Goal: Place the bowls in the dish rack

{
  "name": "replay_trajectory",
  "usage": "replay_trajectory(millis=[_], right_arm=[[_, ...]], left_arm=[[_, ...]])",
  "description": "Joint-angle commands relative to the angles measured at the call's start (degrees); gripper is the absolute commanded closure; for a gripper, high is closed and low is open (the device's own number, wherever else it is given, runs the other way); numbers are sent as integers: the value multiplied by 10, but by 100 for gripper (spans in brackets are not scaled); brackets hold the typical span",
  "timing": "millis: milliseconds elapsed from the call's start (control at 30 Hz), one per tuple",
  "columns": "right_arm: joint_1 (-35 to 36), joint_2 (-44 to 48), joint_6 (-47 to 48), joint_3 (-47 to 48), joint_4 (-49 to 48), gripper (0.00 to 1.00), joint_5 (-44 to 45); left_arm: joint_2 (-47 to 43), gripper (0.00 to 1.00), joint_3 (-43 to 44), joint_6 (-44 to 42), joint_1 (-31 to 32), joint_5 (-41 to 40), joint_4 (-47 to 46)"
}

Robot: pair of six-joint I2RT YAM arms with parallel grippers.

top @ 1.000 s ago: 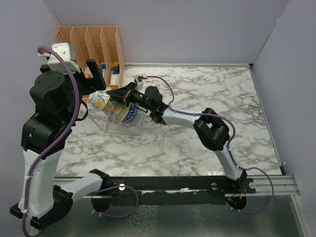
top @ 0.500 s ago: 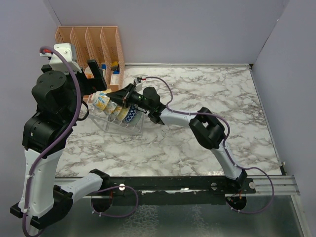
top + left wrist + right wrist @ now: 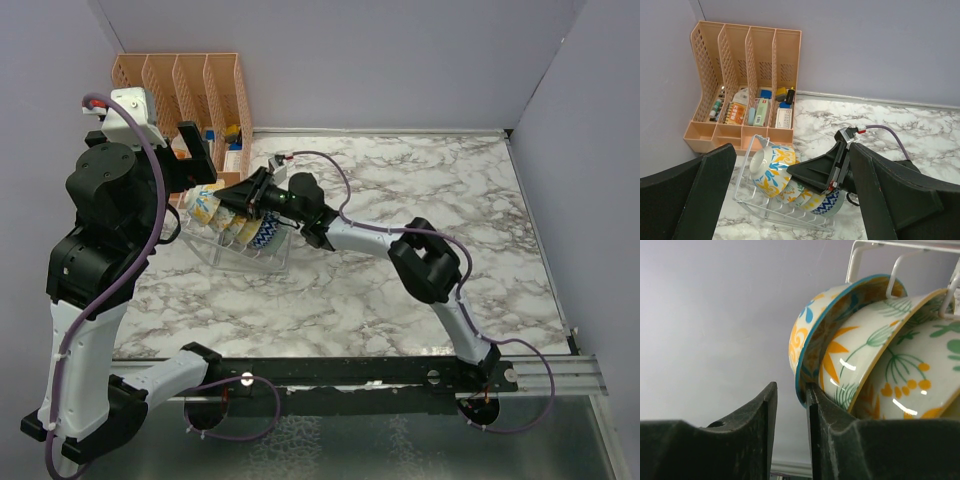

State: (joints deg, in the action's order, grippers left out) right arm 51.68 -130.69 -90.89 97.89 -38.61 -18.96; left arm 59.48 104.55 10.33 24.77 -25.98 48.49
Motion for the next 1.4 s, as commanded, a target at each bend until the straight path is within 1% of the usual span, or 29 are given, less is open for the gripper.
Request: replay_trajectory(millis=[0, 300, 400, 500, 600, 667, 733, 833, 900, 933, 1000, 1100, 1200, 1300, 1367], right_arm=[[2, 51, 17, -39, 33, 68, -11], [-11, 119, 29, -118, 32, 68, 1], [-18, 145, 58, -127, 54, 68, -2], [-24, 176, 115, -121, 119, 68, -5], [-31, 210, 185, -107, 220, 68, 0], [-37, 230, 247, -91, 311, 68, 14], [-46, 244, 307, -61, 424, 68, 37], [-57, 266, 403, -27, 559, 67, 91], [-60, 284, 461, -11, 633, 64, 146], [-61, 295, 487, -9, 660, 61, 177], [-65, 313, 528, -10, 706, 52, 232], [-92, 339, 559, -21, 777, 46, 273], [-142, 372, 573, -57, 815, 41, 261], [-189, 412, 603, -103, 819, 38, 248], [-204, 436, 628, -120, 823, 31, 269]], left_arm=[[-1, 1, 5, -1, 2, -2, -8], [3, 1, -1, 17, 3, 1, -8], [9, 1, -3, 25, 2, 6, -7], [16, 1, -6, 30, 2, 16, -4], [28, 1, -5, 38, 2, 29, 6], [43, 1, 2, 41, 2, 54, 17], [65, 1, 16, 49, 2, 83, 35], [97, 1, 24, 70, 1, 122, 60], [112, 1, 15, 88, 1, 135, 68], [118, 1, 10, 99, 1, 135, 69], [128, 1, 1, 119, 1, 135, 67], [148, 1, 2, 141, 1, 135, 56], [169, 1, 8, 169, 1, 110, 54], [187, 1, 11, 215, 1, 64, 60], [194, 1, 10, 238, 1, 39, 65]])
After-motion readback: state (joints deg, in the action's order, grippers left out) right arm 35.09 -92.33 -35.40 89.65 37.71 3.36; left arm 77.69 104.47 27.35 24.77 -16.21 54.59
